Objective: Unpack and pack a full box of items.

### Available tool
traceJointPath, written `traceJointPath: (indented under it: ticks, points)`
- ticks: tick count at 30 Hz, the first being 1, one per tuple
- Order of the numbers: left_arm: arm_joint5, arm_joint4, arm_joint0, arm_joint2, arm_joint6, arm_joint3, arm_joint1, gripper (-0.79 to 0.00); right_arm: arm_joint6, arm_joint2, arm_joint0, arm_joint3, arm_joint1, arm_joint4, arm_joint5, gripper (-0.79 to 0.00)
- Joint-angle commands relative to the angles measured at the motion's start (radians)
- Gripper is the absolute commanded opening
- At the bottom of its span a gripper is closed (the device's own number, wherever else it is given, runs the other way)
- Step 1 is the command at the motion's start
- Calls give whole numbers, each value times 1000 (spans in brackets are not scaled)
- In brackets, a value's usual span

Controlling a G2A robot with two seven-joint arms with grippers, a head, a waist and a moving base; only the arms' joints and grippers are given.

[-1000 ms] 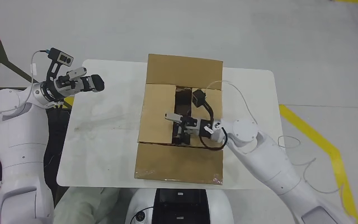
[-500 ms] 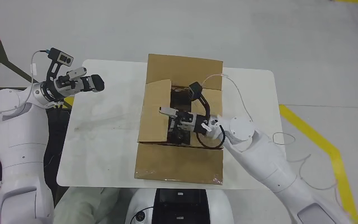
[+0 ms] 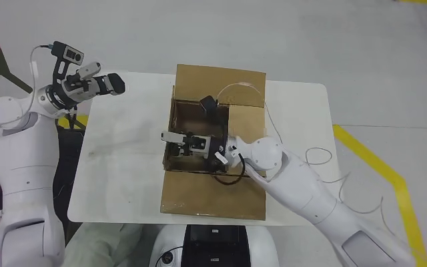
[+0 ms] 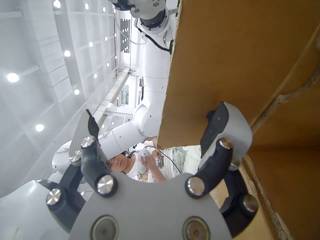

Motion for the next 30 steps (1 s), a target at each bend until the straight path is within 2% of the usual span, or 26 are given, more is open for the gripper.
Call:
traceJointPath:
  ticks: [1,15,25,27,30]
  points:
    - [8,-17,-15,17,-3,8,-2,0,-2,-17,11,12,-13,-1,-6,0]
    - [45,-126,-67,73,-11,6,-8,0,17,-111,73,99,-100,-3,-33,0]
    - [89,-127,-20,102,-100,-42,-3,0,34,-114,75,142,-135,-8,-42,0]
    - [121,-149,-12,105,-103,-33,-2,0,38,-108,70,146,-138,-6,-39,0]
    - [122,-139,-7,105,-105,-16,0,0,46,-93,60,152,-139,-11,-37,0]
